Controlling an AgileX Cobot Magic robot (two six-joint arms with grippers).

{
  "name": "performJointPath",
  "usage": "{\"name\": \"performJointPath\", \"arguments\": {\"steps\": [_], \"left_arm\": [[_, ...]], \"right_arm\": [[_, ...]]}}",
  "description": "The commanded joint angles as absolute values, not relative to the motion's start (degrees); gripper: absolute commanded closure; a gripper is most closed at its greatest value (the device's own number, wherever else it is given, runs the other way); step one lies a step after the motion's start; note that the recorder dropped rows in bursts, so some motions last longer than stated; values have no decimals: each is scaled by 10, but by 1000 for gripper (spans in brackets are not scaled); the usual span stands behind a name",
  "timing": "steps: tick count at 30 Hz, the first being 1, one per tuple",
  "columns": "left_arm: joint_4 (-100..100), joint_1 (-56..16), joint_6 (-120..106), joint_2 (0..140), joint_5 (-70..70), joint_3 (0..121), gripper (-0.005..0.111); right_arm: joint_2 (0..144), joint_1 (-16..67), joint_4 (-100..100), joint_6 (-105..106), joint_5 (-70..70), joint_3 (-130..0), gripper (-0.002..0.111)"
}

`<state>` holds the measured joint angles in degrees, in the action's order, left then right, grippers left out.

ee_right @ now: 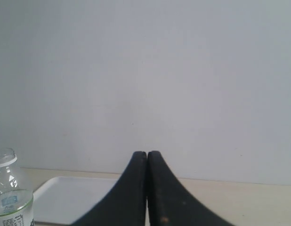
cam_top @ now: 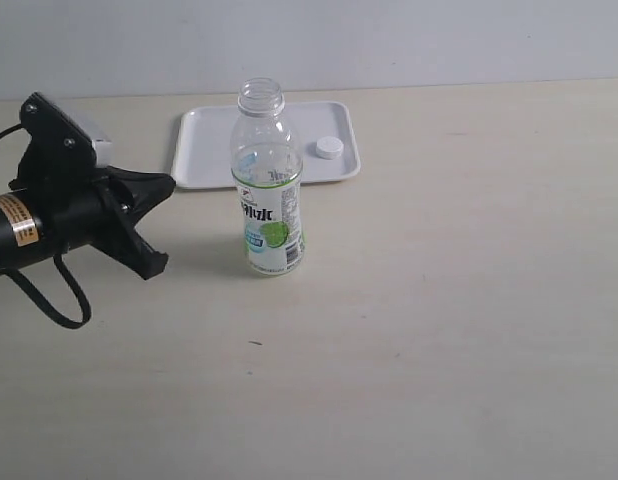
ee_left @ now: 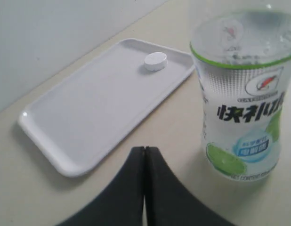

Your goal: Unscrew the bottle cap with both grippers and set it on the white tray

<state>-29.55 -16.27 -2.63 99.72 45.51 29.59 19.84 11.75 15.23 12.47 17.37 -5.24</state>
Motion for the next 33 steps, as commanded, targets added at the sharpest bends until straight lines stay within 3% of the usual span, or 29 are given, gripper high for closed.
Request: {"name": "performJointPath", "arguments": {"steps": [1,3,7,9,15,23,33], "left_arm": [[-297,-160,-105,991,456,294,107],[-293,-160,-102,971,436,294,107],[-295,-160,124,870,218,294,107],[-293,-160,250,775,45,294,107],[-290,-160,362,497,-171,292,107],[-291,-160,382,210,-210,216,107],[-298,-127,380,129,-217,169,107]], "right_arm": [[194,117,150,124,177,-49,108],[194,117,150,124,177,-49,108],[194,117,150,124,177,-49,108],[194,117,150,124,177,-49,108],[194,117,150,124,177,-49,108],[194,117,150,124,177,-49,108],[194,117,150,124,177,-49,108]]}}
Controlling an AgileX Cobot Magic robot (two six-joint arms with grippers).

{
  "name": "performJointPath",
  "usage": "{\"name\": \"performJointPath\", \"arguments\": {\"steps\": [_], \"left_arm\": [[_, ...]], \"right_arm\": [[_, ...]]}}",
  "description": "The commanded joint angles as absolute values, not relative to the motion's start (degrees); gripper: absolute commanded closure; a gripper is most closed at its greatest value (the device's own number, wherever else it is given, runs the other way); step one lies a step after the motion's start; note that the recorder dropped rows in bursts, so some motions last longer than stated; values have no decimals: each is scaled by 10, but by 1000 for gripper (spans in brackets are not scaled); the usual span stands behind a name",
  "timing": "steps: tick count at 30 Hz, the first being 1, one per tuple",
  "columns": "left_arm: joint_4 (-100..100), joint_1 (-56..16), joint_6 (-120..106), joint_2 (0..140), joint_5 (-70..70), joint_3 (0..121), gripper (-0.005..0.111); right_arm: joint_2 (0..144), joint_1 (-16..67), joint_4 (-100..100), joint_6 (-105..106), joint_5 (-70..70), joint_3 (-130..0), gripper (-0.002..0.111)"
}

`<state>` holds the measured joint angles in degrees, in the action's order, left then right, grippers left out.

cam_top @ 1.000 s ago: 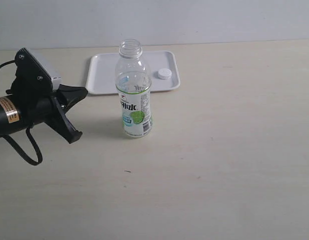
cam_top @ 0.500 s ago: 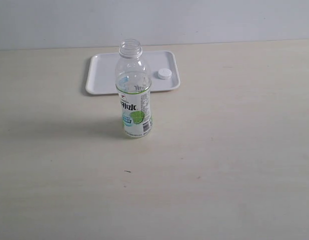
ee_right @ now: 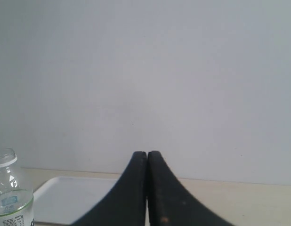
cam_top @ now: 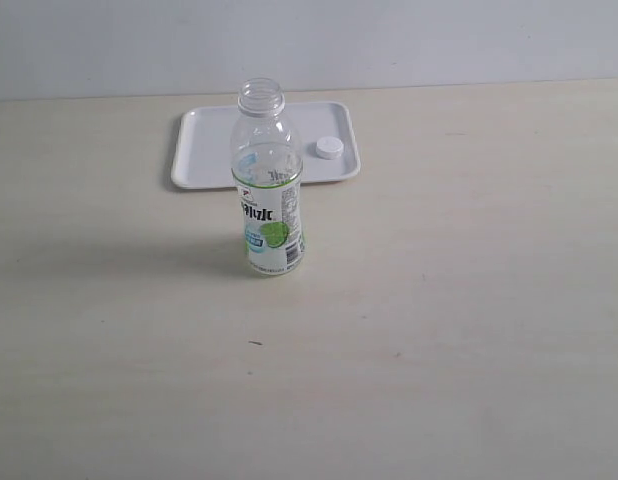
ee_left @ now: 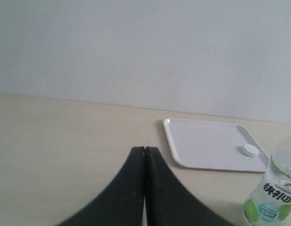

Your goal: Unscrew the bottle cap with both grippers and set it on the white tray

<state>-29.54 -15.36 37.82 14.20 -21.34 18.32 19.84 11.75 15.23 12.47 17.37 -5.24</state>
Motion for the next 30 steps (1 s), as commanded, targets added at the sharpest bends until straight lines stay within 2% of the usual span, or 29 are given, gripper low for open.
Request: {"name": "performJointPath", "arguments": {"steps": [1,7,18,26,30], "left_arm": [[-295,-116,380,125,-217,167,107],[-288,-67,381,117,-217,145,107],[-276,-66,370,101,-209,122,107],[-132,-64,129,23,-209,82,107],[-94,-64,83,2,-208,55,107]], "right_arm": [[194,117,150,124,177,-49,108],[194,117,150,124,177,-49,108],[194,117,150,124,177,-49,108],[194,117,150,124,177,-49,108],[194,117,150,124,177,-49,108]]}}
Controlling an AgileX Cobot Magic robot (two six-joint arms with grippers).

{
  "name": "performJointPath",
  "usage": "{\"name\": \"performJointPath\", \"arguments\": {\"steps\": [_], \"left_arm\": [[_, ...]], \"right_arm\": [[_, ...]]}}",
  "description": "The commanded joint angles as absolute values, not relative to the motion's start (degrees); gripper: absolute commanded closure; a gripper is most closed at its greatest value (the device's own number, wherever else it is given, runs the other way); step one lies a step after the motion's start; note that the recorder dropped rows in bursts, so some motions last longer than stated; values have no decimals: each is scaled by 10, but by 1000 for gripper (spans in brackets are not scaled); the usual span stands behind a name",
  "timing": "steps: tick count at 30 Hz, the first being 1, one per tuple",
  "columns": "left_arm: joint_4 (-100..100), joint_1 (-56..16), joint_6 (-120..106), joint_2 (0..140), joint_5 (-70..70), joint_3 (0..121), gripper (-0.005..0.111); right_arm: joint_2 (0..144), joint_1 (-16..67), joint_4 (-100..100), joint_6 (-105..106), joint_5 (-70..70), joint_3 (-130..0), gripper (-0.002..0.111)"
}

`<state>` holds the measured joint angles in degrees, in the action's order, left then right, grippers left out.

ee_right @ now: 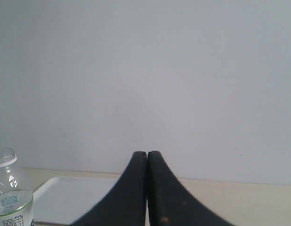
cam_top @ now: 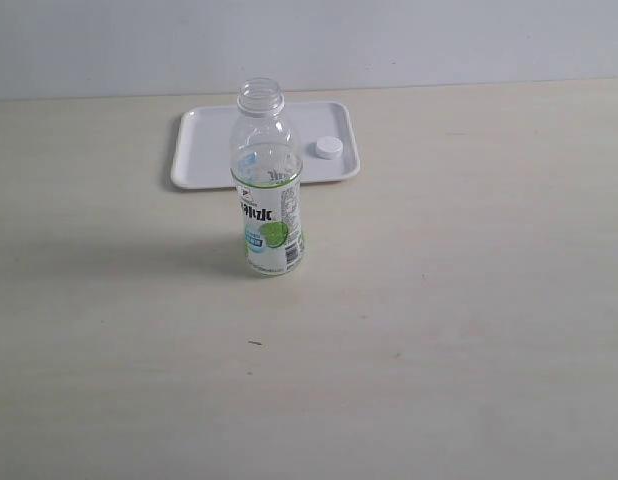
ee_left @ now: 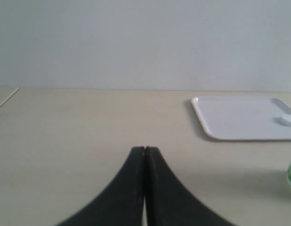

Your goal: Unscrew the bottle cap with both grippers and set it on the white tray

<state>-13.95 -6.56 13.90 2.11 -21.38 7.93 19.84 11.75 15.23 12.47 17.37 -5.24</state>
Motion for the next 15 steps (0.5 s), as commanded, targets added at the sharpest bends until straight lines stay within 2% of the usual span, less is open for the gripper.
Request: {"name": "performJointPath", "arguments": {"steps": [1,15], "left_arm": [[-93,-64,83,0,-208,47,107],[-56,-63,81,0,-205,0,107]], "right_arm": [[194,117,150,124,177,-49,108],[194,117,150,124,177,-49,108]]}}
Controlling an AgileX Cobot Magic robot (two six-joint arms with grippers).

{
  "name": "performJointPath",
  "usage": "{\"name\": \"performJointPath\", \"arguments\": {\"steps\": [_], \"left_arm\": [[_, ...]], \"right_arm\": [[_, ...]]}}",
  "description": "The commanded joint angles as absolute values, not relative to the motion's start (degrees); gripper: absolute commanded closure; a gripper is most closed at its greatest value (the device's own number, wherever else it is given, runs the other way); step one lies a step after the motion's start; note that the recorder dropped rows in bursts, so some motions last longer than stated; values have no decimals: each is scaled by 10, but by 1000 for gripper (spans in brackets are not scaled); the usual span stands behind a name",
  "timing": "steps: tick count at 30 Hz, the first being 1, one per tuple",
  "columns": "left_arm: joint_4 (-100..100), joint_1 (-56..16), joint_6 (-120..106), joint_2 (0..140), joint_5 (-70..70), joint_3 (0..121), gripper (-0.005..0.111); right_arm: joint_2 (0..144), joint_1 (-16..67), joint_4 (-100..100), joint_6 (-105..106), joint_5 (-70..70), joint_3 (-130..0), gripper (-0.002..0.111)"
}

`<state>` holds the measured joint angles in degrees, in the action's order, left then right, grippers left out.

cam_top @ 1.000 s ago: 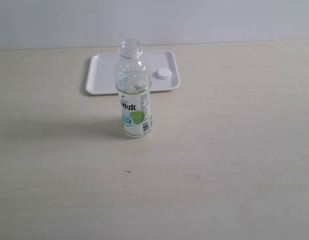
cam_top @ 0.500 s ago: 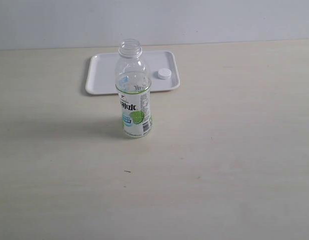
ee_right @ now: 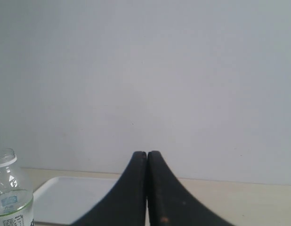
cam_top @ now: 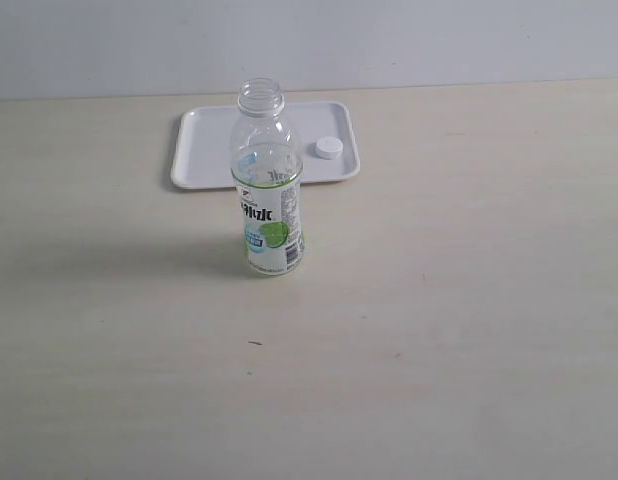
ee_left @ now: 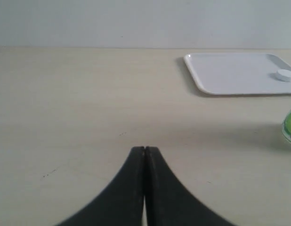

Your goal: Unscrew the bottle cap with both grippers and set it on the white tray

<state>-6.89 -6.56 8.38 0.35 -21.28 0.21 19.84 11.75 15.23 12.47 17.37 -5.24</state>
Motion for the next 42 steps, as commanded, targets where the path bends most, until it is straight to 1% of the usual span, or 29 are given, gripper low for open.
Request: {"name": "performJointPath", "arguments": {"steps": [1,42], "left_arm": [[-56,-63,81,0,-205,0,107],[-57,-63,81,0,-205,0,107]], "right_arm": [[194,117,150,124,177,-49,108],[194,117,150,123,162,-49,108]]}}
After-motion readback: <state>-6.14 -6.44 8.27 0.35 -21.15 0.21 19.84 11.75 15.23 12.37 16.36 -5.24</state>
